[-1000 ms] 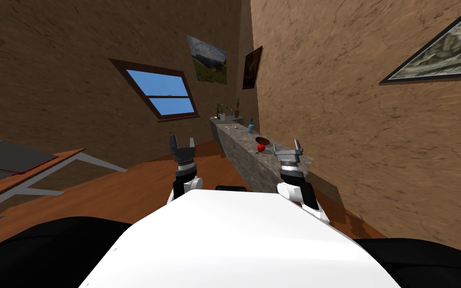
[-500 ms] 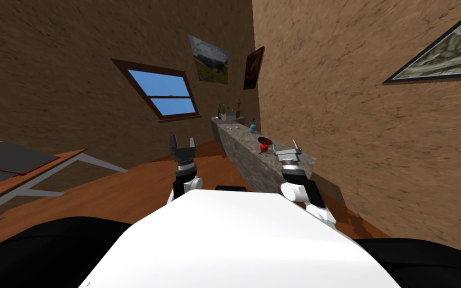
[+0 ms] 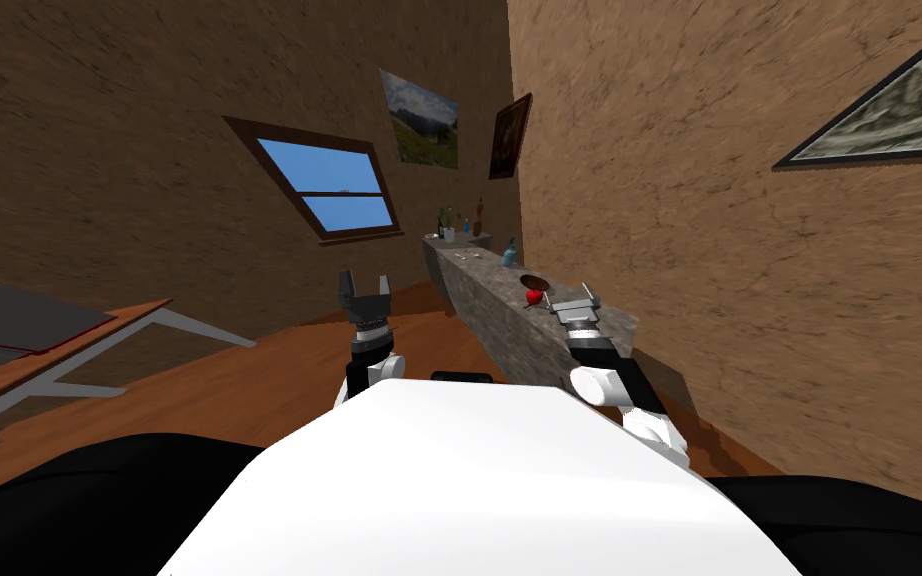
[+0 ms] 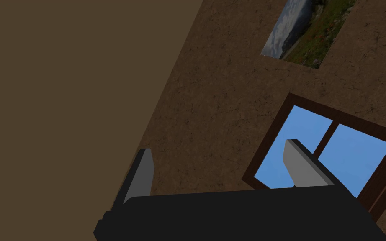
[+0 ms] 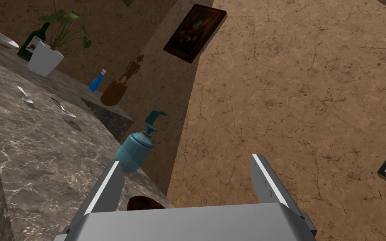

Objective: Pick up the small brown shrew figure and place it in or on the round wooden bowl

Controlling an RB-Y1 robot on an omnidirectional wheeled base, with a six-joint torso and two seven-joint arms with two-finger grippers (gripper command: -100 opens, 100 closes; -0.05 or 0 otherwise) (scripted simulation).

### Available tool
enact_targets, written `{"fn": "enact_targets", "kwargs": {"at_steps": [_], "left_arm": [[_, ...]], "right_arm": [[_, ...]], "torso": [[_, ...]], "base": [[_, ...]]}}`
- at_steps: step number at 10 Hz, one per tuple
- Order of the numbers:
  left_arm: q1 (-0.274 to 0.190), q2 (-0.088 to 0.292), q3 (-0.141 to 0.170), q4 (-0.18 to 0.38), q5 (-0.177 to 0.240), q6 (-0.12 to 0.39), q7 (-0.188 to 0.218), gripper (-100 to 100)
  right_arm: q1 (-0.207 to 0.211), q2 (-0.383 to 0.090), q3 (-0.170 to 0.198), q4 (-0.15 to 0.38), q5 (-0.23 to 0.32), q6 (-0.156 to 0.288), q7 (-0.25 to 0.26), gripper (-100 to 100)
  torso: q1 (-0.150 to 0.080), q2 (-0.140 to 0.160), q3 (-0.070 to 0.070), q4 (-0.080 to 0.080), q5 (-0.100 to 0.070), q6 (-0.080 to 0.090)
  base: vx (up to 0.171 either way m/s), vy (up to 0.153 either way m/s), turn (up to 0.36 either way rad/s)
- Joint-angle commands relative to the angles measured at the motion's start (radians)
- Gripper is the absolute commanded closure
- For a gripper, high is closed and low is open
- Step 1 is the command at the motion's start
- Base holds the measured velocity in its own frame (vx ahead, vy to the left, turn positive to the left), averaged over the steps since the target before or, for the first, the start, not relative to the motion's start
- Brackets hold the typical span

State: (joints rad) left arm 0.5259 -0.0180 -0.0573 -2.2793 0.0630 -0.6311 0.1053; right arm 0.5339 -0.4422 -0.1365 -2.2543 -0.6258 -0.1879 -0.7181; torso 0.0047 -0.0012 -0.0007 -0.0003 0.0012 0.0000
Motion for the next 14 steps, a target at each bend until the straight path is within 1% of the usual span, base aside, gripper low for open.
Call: {"fn": "enact_targets", "kwargs": {"at_steps": [1,2,3,4,5,6,7,8,9,10,11,12,13,14], "left_arm": [[0.000,0.000,0.000,0.000,0.000,0.000,0.000,0],[0.000,0.000,0.000,0.000,0.000,0.000,0.000,0],[0.000,0.000,0.000,0.000,0.000,0.000,0.000,0],[0.000,0.000,0.000,0.000,0.000,0.000,0.000,0],[0.000,0.000,0.000,0.000,0.000,0.000,0.000,0],[0.000,0.000,0.000,0.000,0.000,0.000,0.000,0],[0.000,0.000,0.000,0.000,0.000,0.000,0.000,0],[0.000,0.000,0.000,0.000,0.000,0.000,0.000,0],[0.000,0.000,0.000,0.000,0.000,0.000,0.000,0],[0.000,0.000,0.000,0.000,0.000,0.000,0.000,0],[0.000,0.000,0.000,0.000,0.000,0.000,0.000,0],[0.000,0.000,0.000,0.000,0.000,0.000,0.000,0],[0.000,0.000,0.000,0.000,0.000,0.000,0.000,0],[0.000,0.000,0.000,0.000,0.000,0.000,0.000,0]], "right_arm": [[0.007,-0.039,-0.013,0.004,-0.050,0.044,-0.050,-100],[0.007,-0.039,-0.013,0.004,-0.066,0.044,-0.073,-100],[0.017,-0.074,-0.024,0.010,-0.103,0.080,-0.105,-100],[0.017,-0.074,-0.024,0.010,-0.120,0.080,-0.129,-100],[0.029,-0.111,-0.035,0.018,-0.156,0.116,-0.159,-100],[0.029,-0.111,-0.035,0.018,-0.173,0.116,-0.186,-100],[0.043,-0.148,-0.046,0.028,-0.210,0.153,-0.216,-100],[0.043,-0.148,-0.046,0.028,-0.227,0.153,-0.243,-100],[0.060,-0.185,-0.056,0.040,-0.264,0.189,-0.274,-100],[0.060,-0.185,-0.056,0.040,-0.280,0.189,-0.300,-100],[0.079,-0.223,-0.067,0.053,-0.316,0.225,-0.329,-100],[0.079,-0.223,-0.067,0.053,-0.333,0.225,-0.355,-100],[0.100,-0.261,-0.078,0.068,-0.366,0.261,-0.382,-100],[0.100,-0.261,-0.078,0.068,-0.385,0.261,-0.412,-100]], "torso": [[0.000,0.000,0.000,0.000,0.000,0.000],[0.000,-0.001,0.000,0.000,0.000,0.000],[0.000,-0.001,-0.001,0.000,0.000,0.000],[0.000,-0.001,-0.001,0.000,0.000,0.000],[0.000,-0.001,-0.001,0.000,0.000,0.000],[0.000,-0.001,-0.001,0.000,0.000,0.000],[-0.001,-0.002,-0.001,0.000,0.000,0.000],[-0.001,-0.003,-0.001,-0.001,0.000,0.000],[-0.001,-0.003,-0.002,-0.001,0.000,0.000],[0.000,-0.003,-0.002,-0.001,0.000,0.000],[-0.001,-0.003,-0.002,-0.001,0.000,0.000],[0.000,-0.004,-0.002,-0.001,0.000,0.000],[-0.001,-0.004,-0.002,-0.001,0.000,0.000],[-0.001,-0.004,-0.002,-0.001,0.000,0.000]], "base": [[0.030,0.079,-0.010],[0.036,0.070,-0.014],[0.034,0.076,-0.017],[0.026,0.068,-0.008],[0.040,0.074,-0.019],[0.041,0.067,-0.013],[0.058,0.071,-0.016],[0.057,0.066,-0.014],[0.064,0.075,-0.020],[0.057,0.058,-0.015],[0.078,0.076,-0.027],[0.070,0.070,-0.016],[0.083,0.067,-0.024],[0.062,0.056,-0.017]]}}
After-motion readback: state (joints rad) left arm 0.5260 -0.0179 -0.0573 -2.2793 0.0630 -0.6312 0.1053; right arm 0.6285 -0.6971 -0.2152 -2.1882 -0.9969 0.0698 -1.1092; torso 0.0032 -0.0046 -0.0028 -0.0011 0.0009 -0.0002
